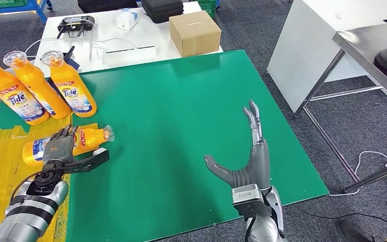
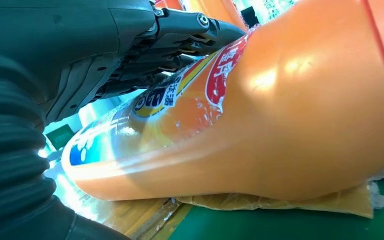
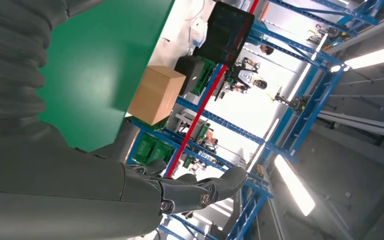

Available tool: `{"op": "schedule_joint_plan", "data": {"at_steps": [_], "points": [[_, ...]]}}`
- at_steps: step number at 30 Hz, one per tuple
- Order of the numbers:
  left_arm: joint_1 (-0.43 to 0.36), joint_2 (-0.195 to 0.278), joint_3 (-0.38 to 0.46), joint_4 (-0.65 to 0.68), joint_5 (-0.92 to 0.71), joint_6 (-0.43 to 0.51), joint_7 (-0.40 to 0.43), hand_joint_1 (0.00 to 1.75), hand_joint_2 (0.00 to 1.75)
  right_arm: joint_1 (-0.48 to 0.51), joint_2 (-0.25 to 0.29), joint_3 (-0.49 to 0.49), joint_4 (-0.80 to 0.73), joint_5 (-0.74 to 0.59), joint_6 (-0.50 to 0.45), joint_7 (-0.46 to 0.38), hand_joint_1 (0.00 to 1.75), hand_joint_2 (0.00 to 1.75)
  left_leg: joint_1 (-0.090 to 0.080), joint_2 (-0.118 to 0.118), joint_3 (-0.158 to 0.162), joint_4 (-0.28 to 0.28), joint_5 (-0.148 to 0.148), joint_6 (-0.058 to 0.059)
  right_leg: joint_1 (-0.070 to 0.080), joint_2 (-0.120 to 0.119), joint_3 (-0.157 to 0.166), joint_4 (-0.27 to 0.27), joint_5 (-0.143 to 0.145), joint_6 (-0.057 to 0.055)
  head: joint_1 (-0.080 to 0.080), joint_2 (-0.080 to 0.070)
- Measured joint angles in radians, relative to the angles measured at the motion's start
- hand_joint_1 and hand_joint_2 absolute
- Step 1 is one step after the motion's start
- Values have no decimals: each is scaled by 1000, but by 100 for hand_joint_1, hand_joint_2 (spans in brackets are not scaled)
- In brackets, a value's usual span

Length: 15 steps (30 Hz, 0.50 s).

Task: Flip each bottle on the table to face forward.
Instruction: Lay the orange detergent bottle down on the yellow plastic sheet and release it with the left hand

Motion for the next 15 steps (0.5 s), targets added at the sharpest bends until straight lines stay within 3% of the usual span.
{"op": "schedule_joint_plan", "data": {"at_steps": [5,10,12,15], "points": [[10,-11,7,-7,35,109,-25,0,175,1,-1,0,2,-7,3,-8,0,175,0,0,0,0,0,0,0,0,0,0,0,0,0,0],[87,-44,51,-168,116,286,-100,0,175,19,-5,0,1,-1,0,-23,0,175,0,0,0,0,0,0,0,0,0,0,0,0,0,0],[129,-64,70,-262,221,347,-181,0,175,27,-7,0,1,-4,-3,-27,0,175,0,0,0,0,-1,0,0,0,0,0,0,0,0,0],[204,-102,91,-424,517,402,-408,0,175,38,-10,0,1,-38,3,-47,0,175,0,0,0,0,-2,0,0,0,0,0,0,0,0,0]]}}
